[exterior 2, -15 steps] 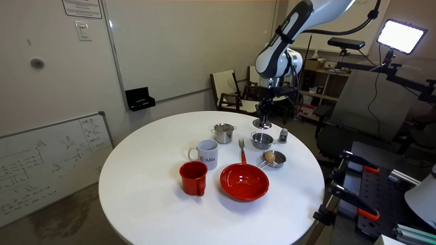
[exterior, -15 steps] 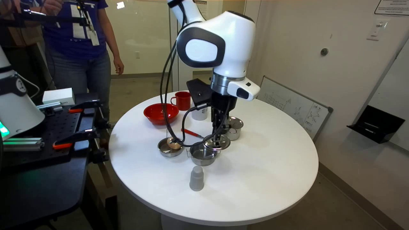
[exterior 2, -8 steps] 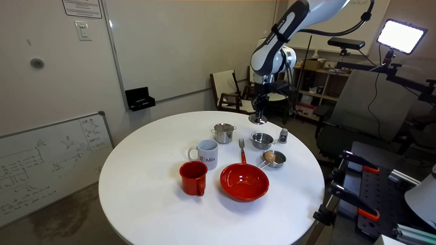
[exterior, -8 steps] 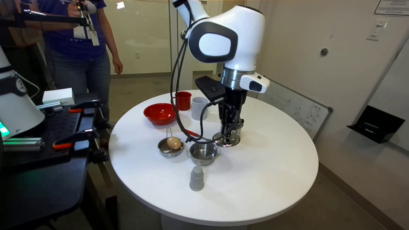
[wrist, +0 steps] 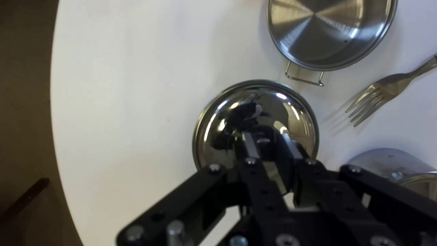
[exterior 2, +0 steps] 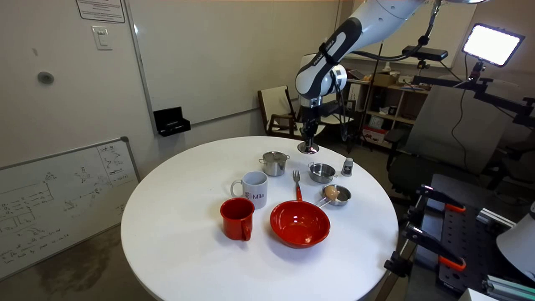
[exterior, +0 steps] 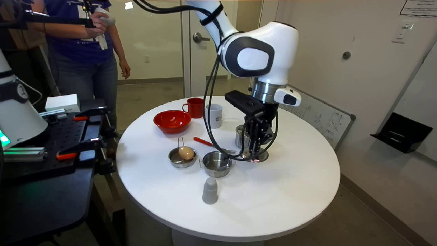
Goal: Take the lid off the pot
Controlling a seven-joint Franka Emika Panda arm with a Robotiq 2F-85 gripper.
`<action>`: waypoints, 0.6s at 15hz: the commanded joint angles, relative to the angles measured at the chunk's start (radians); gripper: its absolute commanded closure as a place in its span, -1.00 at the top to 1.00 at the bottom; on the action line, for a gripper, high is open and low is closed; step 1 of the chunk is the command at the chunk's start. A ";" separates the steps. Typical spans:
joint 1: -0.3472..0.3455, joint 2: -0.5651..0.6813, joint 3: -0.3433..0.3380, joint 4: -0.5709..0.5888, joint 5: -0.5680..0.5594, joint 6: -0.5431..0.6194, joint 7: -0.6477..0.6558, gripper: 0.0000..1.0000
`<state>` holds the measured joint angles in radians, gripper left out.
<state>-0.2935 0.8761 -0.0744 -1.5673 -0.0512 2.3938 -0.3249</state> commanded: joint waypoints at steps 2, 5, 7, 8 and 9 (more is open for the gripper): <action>0.024 0.157 0.015 0.231 -0.020 -0.119 -0.020 -0.81; 0.040 0.220 0.017 0.322 -0.019 -0.182 -0.015 -0.81; 0.047 0.252 0.014 0.371 -0.018 -0.216 -0.008 -0.81; 0.049 0.267 0.013 0.397 -0.017 -0.234 -0.005 -0.81; 0.052 0.280 0.011 0.417 -0.018 -0.247 -0.001 -0.81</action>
<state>-0.2486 1.0867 -0.0586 -1.2734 -0.0519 2.2204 -0.3360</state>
